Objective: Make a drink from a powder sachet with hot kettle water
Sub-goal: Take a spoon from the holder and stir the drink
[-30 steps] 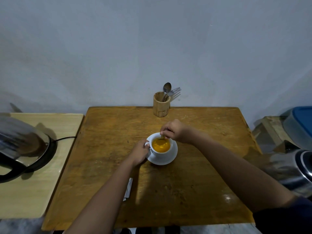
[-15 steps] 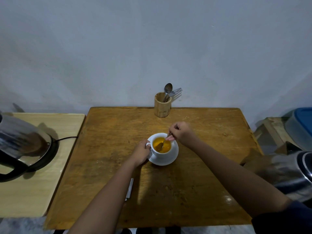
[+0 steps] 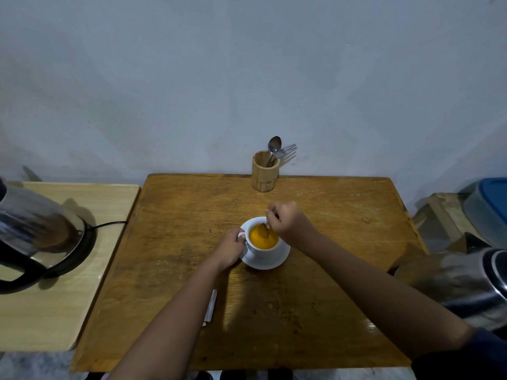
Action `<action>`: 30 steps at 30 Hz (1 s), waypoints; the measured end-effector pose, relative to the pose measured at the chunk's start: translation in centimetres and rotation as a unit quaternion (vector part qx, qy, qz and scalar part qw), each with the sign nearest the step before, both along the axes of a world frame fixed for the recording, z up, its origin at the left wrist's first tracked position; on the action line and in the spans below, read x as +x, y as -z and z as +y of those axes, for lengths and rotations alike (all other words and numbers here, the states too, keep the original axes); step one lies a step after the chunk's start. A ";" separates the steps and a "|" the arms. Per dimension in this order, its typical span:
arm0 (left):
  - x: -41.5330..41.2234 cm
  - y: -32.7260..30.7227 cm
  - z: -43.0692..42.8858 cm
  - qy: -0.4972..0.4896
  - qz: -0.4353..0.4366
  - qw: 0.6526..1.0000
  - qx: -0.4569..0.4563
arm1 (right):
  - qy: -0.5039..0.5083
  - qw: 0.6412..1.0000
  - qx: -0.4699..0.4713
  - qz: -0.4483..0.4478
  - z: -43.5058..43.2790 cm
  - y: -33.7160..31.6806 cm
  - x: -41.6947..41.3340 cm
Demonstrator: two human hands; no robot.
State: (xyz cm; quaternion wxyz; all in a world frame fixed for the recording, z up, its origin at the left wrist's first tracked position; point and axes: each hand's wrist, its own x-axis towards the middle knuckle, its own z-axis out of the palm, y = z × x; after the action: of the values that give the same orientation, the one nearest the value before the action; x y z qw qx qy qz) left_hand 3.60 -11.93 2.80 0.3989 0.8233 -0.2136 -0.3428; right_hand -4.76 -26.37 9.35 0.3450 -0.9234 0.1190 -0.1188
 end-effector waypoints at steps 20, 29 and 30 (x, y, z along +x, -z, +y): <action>-0.1 0.1 -0.1 -0.004 -0.001 1.000 -0.004 | -0.201 0.955 -0.026 0.214 -1.3 -4.1 0.5; -0.1 0.3 -0.1 -0.006 0.003 1.000 -0.012 | -0.171 0.964 -0.063 0.193 -0.8 -3.7 1.1; -0.1 0.2 -0.2 -0.006 0.004 1.000 -0.012 | -0.170 0.964 -0.067 0.195 -1.0 -3.8 1.0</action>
State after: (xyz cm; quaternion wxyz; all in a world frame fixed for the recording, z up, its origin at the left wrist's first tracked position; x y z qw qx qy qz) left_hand 3.49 -12.08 2.55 0.4113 0.8187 -0.2110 -0.3407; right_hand -3.74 -27.39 13.13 0.2671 -0.9565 0.0175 0.1163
